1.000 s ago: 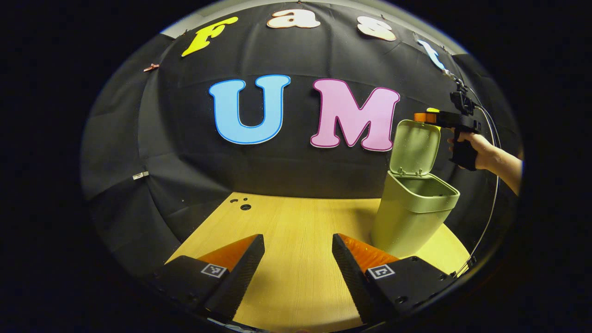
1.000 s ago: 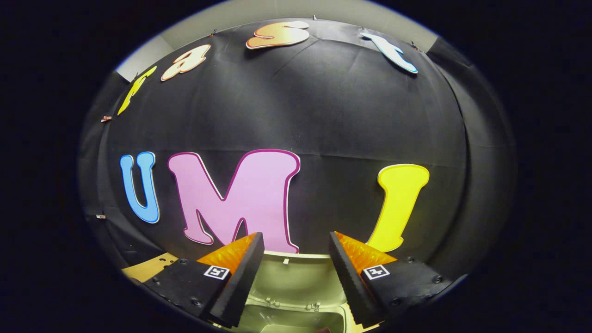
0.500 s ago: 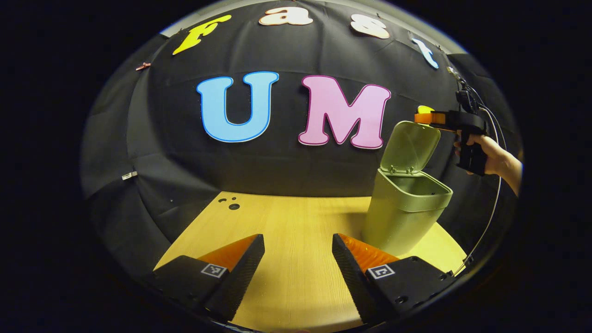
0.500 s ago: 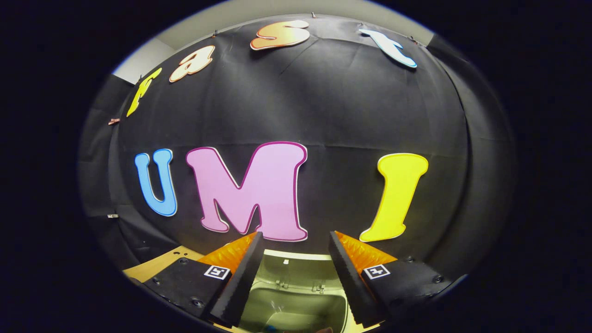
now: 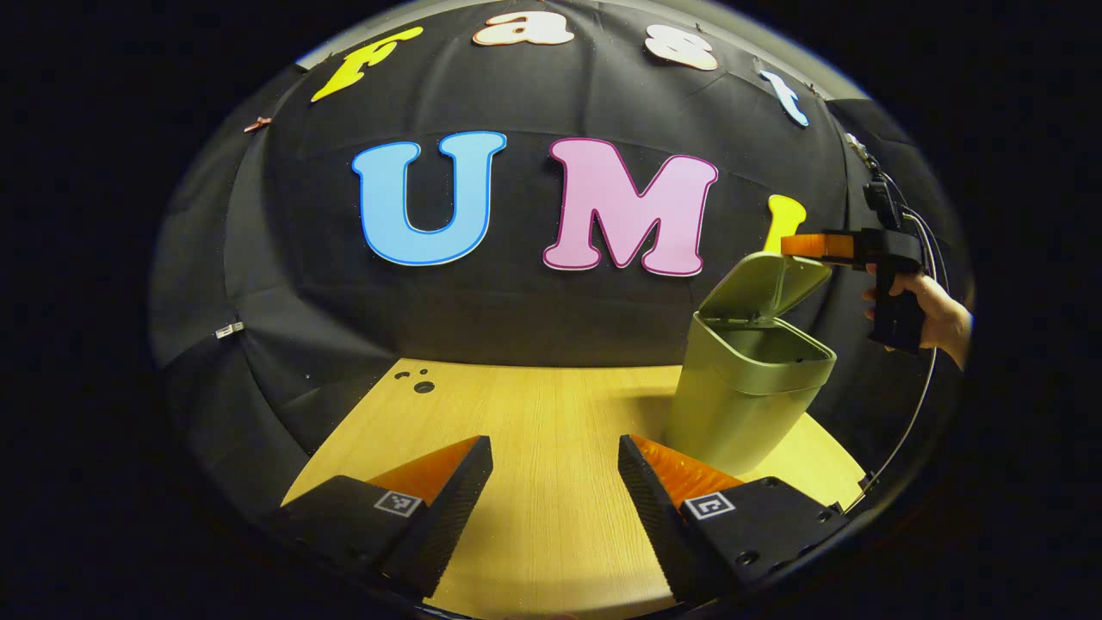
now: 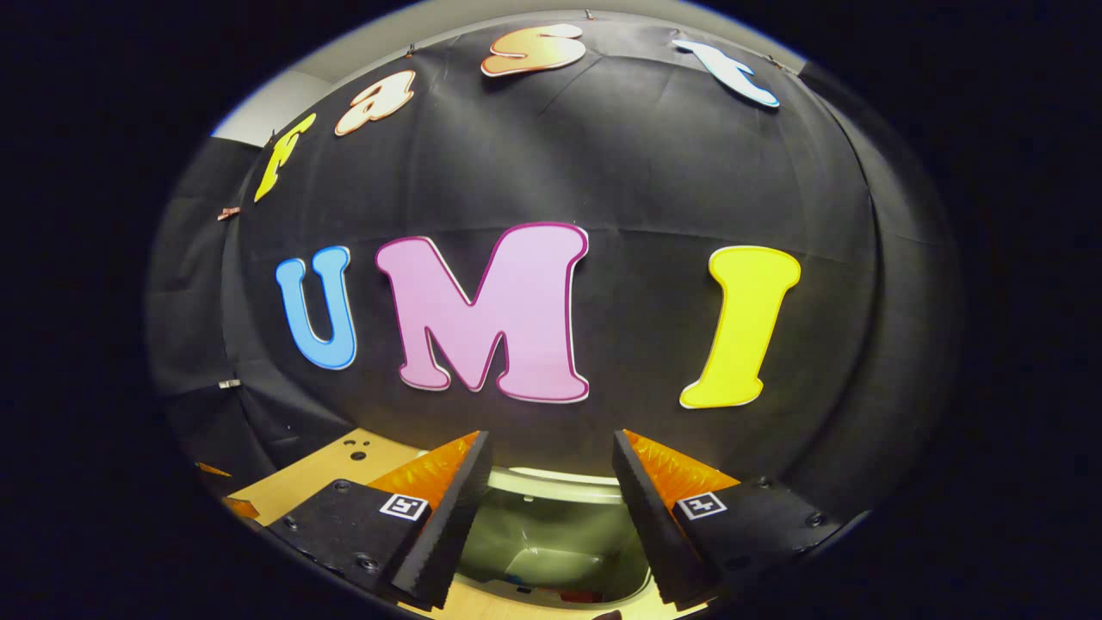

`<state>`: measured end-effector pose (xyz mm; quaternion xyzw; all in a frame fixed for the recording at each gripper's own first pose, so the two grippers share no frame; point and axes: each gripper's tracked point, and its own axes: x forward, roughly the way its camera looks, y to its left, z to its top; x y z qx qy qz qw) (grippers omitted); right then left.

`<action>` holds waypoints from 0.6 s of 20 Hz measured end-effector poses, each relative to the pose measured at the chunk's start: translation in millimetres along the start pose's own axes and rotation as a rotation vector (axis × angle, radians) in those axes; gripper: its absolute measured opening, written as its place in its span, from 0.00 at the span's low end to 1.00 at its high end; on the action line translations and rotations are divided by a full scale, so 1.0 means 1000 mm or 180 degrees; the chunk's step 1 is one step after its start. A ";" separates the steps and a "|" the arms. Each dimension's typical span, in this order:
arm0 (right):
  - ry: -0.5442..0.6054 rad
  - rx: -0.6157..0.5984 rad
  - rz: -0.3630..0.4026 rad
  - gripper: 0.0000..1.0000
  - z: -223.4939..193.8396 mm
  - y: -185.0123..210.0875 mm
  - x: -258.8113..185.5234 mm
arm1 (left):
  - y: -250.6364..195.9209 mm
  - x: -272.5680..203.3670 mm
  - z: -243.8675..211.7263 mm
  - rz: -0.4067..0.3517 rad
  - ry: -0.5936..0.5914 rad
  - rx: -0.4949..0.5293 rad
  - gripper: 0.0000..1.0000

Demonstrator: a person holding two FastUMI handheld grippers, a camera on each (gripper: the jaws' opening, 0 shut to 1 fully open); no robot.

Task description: Press the lid of the desktop garbage bin to open it, pick up the crumpled paper on the desktop and throw it into the bin, then pick up the pop can on the desktop and drop it into the bin, and finally close the garbage bin lid.

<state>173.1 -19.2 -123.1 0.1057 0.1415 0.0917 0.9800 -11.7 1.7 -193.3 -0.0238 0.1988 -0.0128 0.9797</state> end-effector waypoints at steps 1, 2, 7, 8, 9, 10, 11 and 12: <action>0.0048 -0.0015 0.0000 0.89 -0.007 0.001 -0.002 | -0.001 0.001 0.000 -0.0006 -0.0001 0.0005 0.95; 0.0089 -0.0026 0.0005 0.89 -0.014 0.003 -0.004 | -0.001 0.002 0.000 -0.0015 -0.0001 0.0007 0.95; 0.0315 -0.0075 0.0014 0.89 -0.052 0.012 -0.010 | -0.002 0.001 -0.002 -0.0037 0.0011 0.0017 0.95; 0.0362 -0.0083 0.0017 0.89 -0.060 0.013 -0.010 | -0.002 0.001 -0.002 -0.0035 0.0013 0.0019 0.95; 0.0408 -0.0098 0.0021 0.89 -0.067 0.013 -0.011 | -0.001 0.001 -0.002 -0.0033 0.0017 0.0018 0.95; 0.0452 -0.0123 0.0027 0.89 -0.073 0.015 -0.012 | -0.001 0.001 -0.002 -0.0030 0.0020 0.0014 0.95; 0.0481 -0.0158 0.0032 0.89 -0.078 0.016 -0.014 | 0.000 0.001 -0.003 -0.0031 0.0023 0.0009 0.95; 0.0506 -0.0199 0.0043 0.89 -0.083 0.018 -0.014 | 0.000 0.001 -0.003 -0.0030 0.0024 0.0010 0.95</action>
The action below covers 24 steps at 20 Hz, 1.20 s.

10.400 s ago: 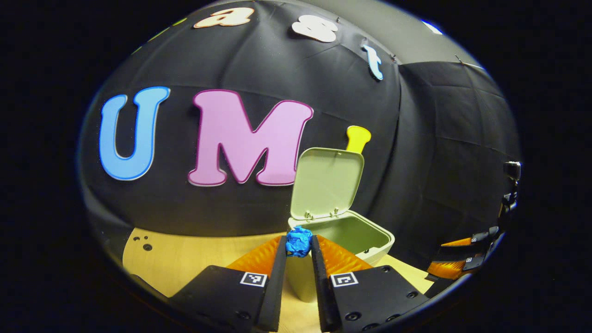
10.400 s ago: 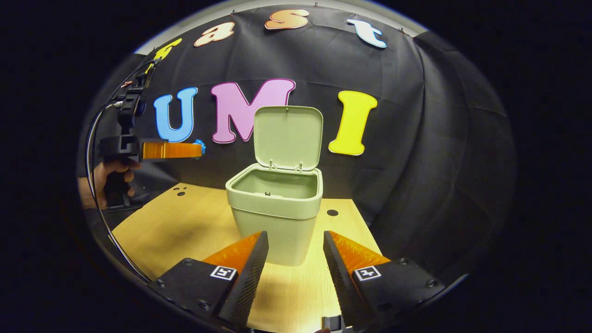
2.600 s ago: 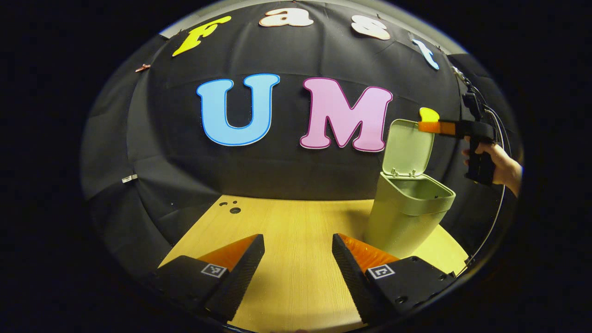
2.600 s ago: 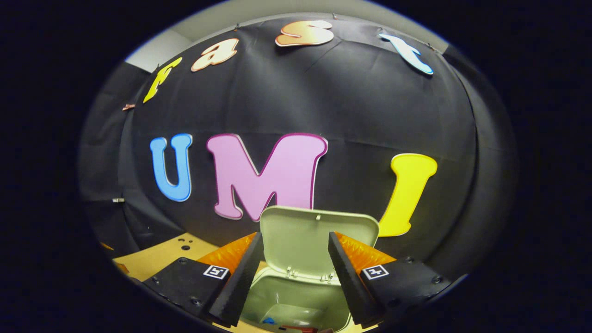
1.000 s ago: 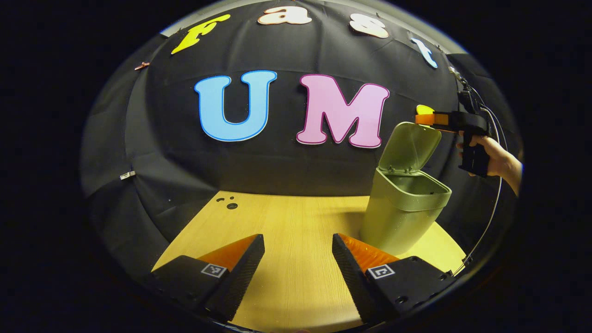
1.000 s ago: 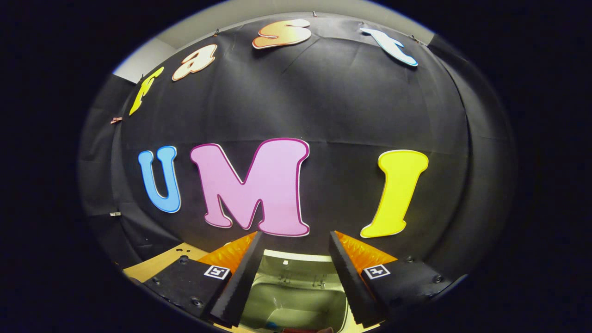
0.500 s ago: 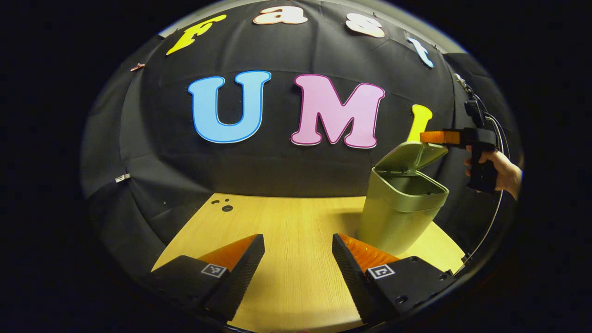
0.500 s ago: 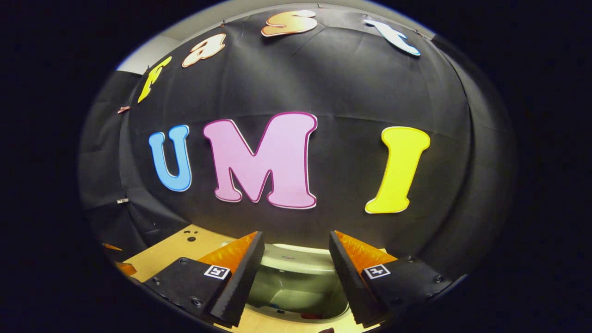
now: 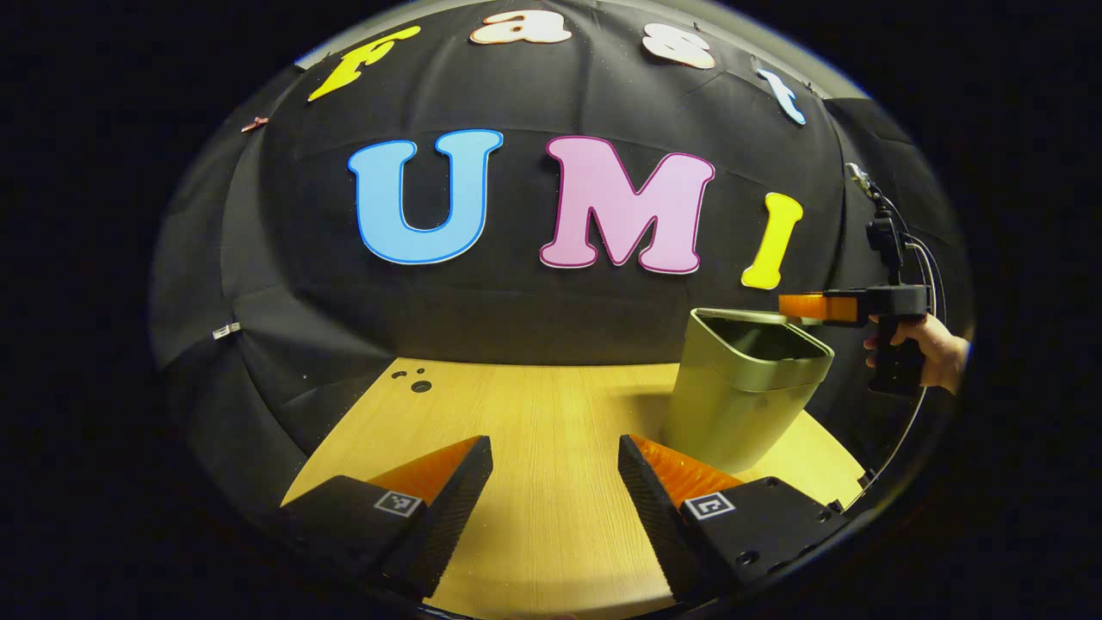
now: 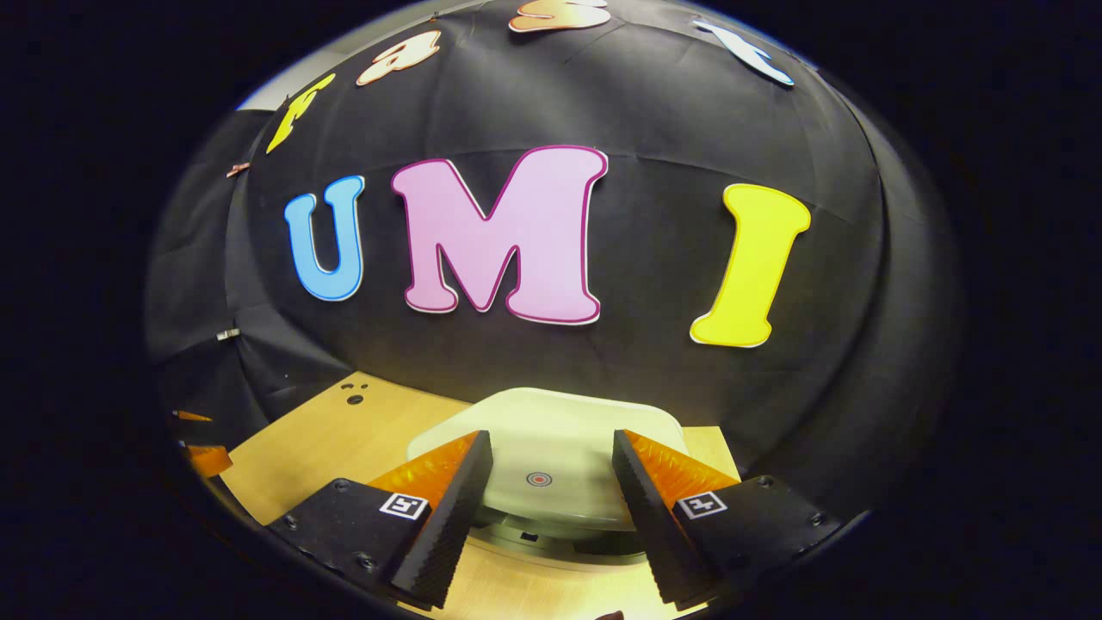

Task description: Press the lid of the desktop garbage bin to open it, pick up the crumpled paper on the desktop and throw it into the bin, then pick up the pop can on the desktop and drop it into the bin, and finally close the garbage bin lid.

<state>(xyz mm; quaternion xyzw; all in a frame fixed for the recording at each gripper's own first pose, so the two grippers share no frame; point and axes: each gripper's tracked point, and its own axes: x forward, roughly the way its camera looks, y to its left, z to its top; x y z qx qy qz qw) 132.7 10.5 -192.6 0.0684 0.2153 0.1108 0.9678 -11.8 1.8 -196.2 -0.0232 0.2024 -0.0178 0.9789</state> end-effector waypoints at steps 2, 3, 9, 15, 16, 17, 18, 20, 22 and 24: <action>0.0048 -0.0068 0.0011 0.89 -0.008 0.003 0.001 | 0.000 0.001 0.000 -0.0001 0.0009 0.0009 0.95; 0.0075 -0.0081 0.0028 0.89 -0.012 0.006 0.001 | 0.000 0.002 -0.001 0.0001 0.0010 0.0009 0.95; 0.0197 -0.0099 0.0057 0.89 -0.033 0.015 0.002 | 0.002 0.002 -0.002 0.0004 0.0018 -0.0004 0.95; 0.0207 0.0243 0.0168 0.90 -0.042 0.014 0.003 | 0.005 0.002 -0.003 0.0014 0.0019 -0.0026 0.95; 0.0216 0.0169 0.0184 0.90 -0.045 0.014 0.002 | 0.005 0.001 -0.003 0.0013 0.0019 -0.0028 0.95; 0.0207 0.0113 0.0191 0.90 -0.044 0.014 0.002 | 0.004 0.002 -0.003 0.0008 0.0014 -0.0029 0.95; 0.0324 0.0076 0.0211 0.89 -0.052 0.015 0.004 | 0.004 0.002 -0.002 0.0003 0.0013 -0.0027 0.95; 0.0292 0.0137 0.0228 0.92 -0.052 0.014 0.004 | 0.003 0.002 -0.002 0.0004 0.0010 -0.0023 0.95; 0.0200 0.0164 0.0221 0.91 -0.047 0.015 0.002 | 0.002 0.002 0.000 -0.0012 -0.0013 -0.0037 0.95; 0.0158 0.0171 0.0196 0.90 -0.042 0.011 0.002 | 0.000 0.002 0.000 -0.0033 -0.0017 -0.0033 0.95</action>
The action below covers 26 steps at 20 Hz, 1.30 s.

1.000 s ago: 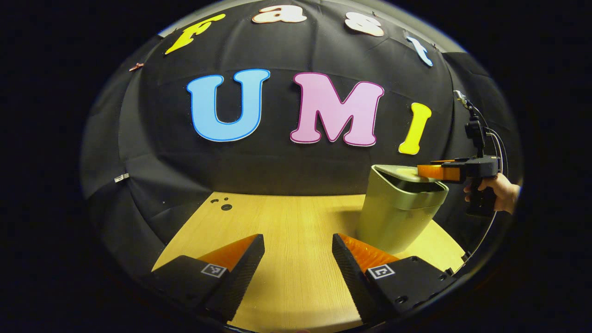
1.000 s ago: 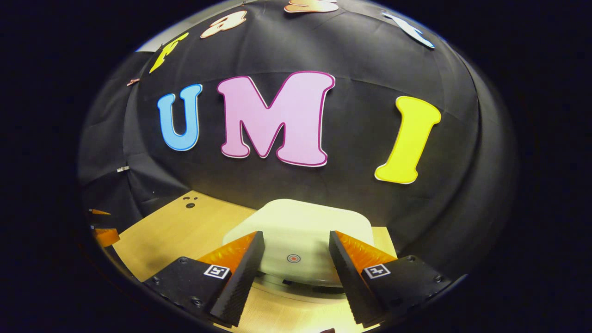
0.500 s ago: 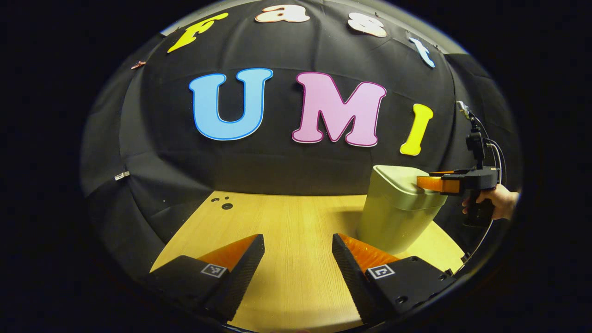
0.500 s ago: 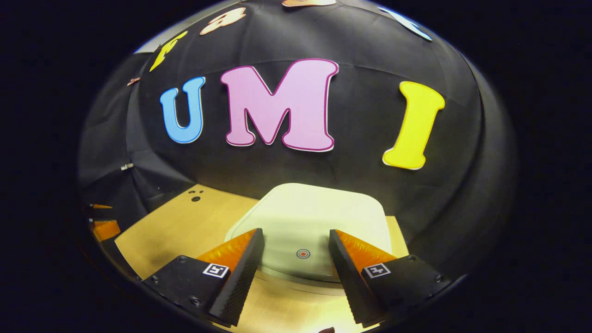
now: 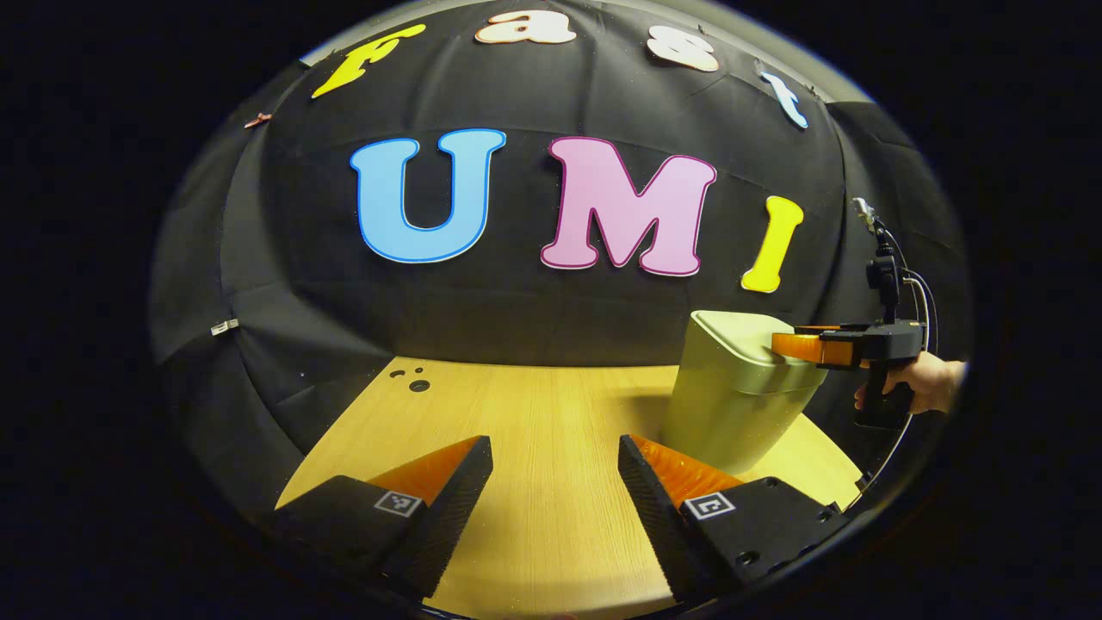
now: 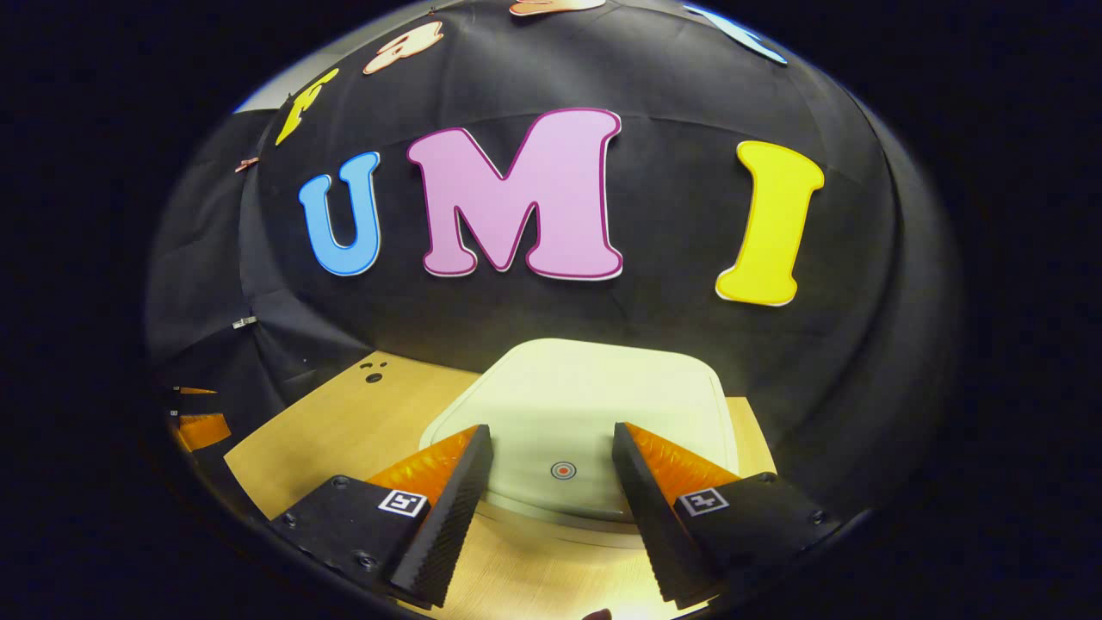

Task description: Press the lid of the desktop garbage bin to open it, pick up the crumpled paper on the desktop and throw it into the bin, then pick up the pop can on the desktop and drop it into the bin, and finally close the garbage bin lid.

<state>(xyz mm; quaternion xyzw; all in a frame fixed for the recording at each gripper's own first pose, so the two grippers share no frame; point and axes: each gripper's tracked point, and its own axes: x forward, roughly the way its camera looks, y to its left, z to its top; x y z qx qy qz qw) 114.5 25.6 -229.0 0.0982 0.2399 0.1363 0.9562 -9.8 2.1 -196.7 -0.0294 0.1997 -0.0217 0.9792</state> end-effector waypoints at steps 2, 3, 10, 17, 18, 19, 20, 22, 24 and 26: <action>-0.0045 0.0020 0.0000 0.90 0.002 0.002 -0.005 | -0.002 0.000 0.002 -0.0017 -0.0014 0.0016 0.95; -0.0075 0.0021 0.0013 0.89 0.006 0.004 -0.006 | -0.002 -0.001 0.002 -0.0029 -0.0017 0.0020 0.95; -0.0157 0.0019 0.0013 0.89 0.013 0.014 -0.024 | -0.009 0.000 0.001 -0.0097 -0.0012 0.0028 0.95; -0.0296 0.0079 -0.0008 0.89 0.024 0.024 -0.056 | -0.016 0.001 0.002 -0.0197 -0.0019 0.0050 0.95; -0.0319 0.0088 -0.0009 0.89 0.025 0.026 -0.062 | -0.017 0.001 0.002 -0.0219 -0.0020 0.0051 0.95; -0.0341 0.0091 -0.0011 0.89 0.026 0.028 -0.068 | -0.018 0.001 0.002 -0.0240 -0.0022 0.0056 0.95; -0.0353 0.0090 -0.0025 0.89 0.024 0.031 -0.074 | -0.019 0.001 0.003 -0.0262 -0.0027 0.0064 0.95; -0.0375 0.0090 -0.0034 0.89 0.023 0.037 -0.088 | -0.022 0.001 0.003 -0.0310 -0.0038 0.0080 0.95; -0.0408 0.0088 -0.0026 0.89 0.019 0.045 -0.102 | -0.024 0.002 0.004 -0.0362 -0.0050 0.0089 0.95; -0.0433 0.0052 -0.0033 0.89 0.014 0.053 -0.115 | -0.026 0.000 0.004 -0.0414 -0.0059 0.0105 0.95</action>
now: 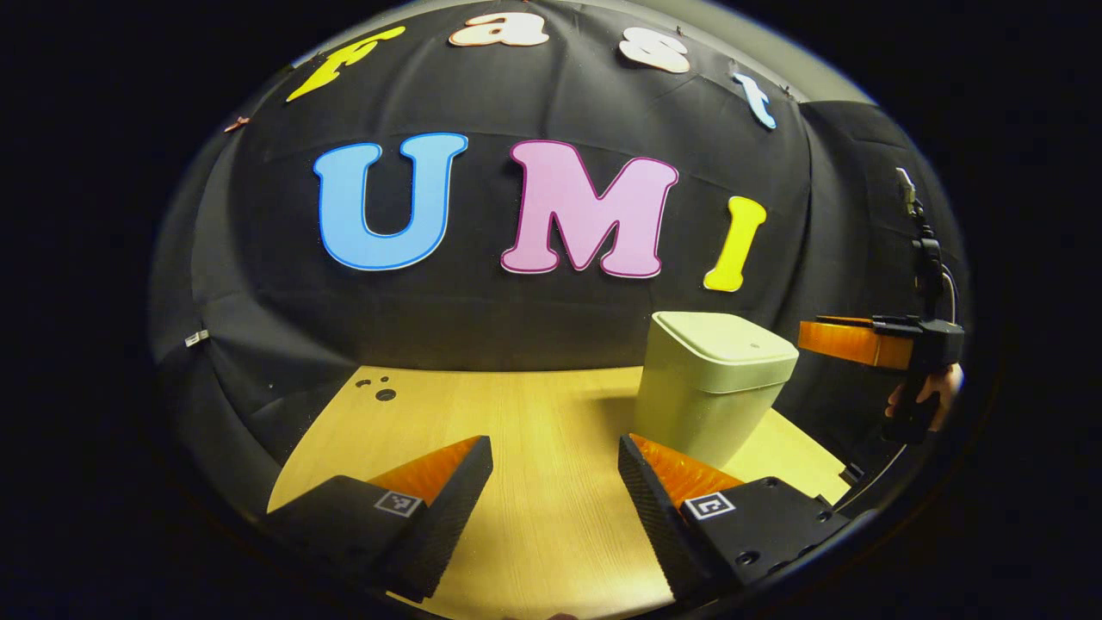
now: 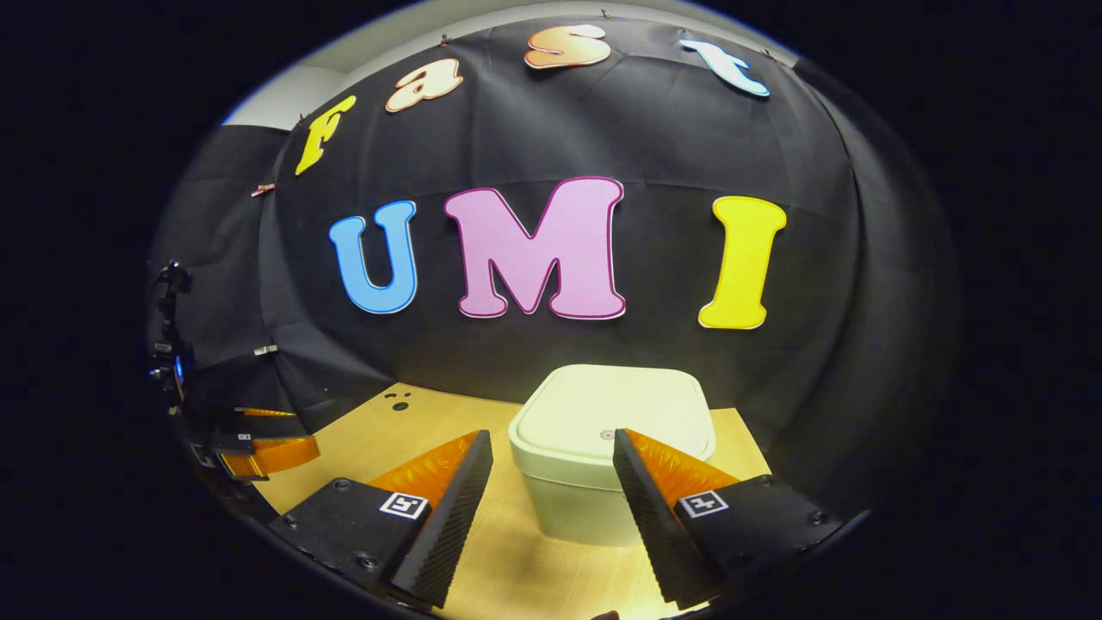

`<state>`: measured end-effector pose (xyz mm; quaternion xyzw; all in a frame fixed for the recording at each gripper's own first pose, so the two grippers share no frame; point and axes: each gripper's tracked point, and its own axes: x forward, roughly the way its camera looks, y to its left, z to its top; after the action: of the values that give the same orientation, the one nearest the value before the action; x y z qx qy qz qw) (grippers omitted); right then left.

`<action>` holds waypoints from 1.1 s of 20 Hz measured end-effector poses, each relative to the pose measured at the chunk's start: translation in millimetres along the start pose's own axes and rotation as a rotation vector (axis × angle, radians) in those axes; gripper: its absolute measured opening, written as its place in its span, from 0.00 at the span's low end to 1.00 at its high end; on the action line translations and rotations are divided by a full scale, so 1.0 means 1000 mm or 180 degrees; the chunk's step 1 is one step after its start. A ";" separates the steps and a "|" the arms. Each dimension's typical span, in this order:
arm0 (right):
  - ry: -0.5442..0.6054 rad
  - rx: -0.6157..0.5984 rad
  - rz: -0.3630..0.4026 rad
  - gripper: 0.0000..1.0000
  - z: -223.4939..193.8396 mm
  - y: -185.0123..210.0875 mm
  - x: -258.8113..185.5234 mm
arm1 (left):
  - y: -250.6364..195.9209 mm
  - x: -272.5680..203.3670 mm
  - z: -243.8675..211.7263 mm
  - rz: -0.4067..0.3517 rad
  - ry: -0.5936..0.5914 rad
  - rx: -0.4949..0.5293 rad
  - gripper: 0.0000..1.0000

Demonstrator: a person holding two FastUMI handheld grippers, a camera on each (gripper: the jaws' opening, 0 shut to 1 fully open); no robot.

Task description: Press the lid of the desktop garbage bin to open it, pick up the crumpled paper on the desktop and throw it into the bin, then pick up the pop can on the desktop and drop it into the bin, and finally close the garbage bin lid.

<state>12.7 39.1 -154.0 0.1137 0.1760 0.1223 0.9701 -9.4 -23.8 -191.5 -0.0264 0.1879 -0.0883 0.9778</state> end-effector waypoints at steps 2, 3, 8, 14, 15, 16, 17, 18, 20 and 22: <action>-0.0011 -0.0023 -0.0004 0.89 -0.006 0.008 -0.012 | -0.001 -0.002 0.000 -0.0047 -0.0013 0.0023 0.95; -0.0005 -0.0022 -0.0004 0.89 -0.010 0.013 -0.018 | -0.001 -0.003 -0.001 -0.0065 -0.0015 0.0023 0.95; 0.0085 -0.0066 -0.0048 0.89 -0.039 0.030 -0.033 | -0.003 -0.009 -0.003 -0.0150 -0.0043 0.0006 0.95; 0.0257 -0.0049 -0.0150 0.89 -0.068 0.034 -0.035 | 0.004 -0.012 -0.010 -0.0181 -0.0034 -0.0025 0.95; 0.0280 -0.0030 -0.0169 0.90 -0.071 0.035 -0.039 | 0.006 -0.012 -0.011 -0.0182 -0.0022 -0.0032 0.95; 0.0296 -0.0015 -0.0188 0.90 -0.073 0.036 -0.041 | 0.007 -0.013 -0.012 -0.0192 -0.0013 -0.0040 0.95; 0.0308 -0.0011 -0.0211 0.90 -0.074 0.036 -0.041 | 0.009 -0.012 -0.015 -0.0203 -0.0002 -0.0048 0.95; 0.0318 -0.0011 -0.0237 0.89 -0.076 0.036 -0.042 | 0.010 -0.012 -0.017 -0.0213 0.0013 -0.0056 0.95; 0.0327 -0.0024 -0.0281 0.89 -0.076 0.035 -0.043 | 0.013 -0.010 -0.020 -0.0232 0.0030 -0.0074 0.95; 0.0334 -0.0007 -0.0289 0.89 -0.076 0.037 -0.044 | 0.018 -0.008 -0.023 -0.0218 0.0038 -0.0080 0.95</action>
<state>-62.9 75.7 -200.1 0.0980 0.2314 0.0843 0.9642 -22.0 -5.5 -211.3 -0.0446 0.1939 -0.1195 0.9727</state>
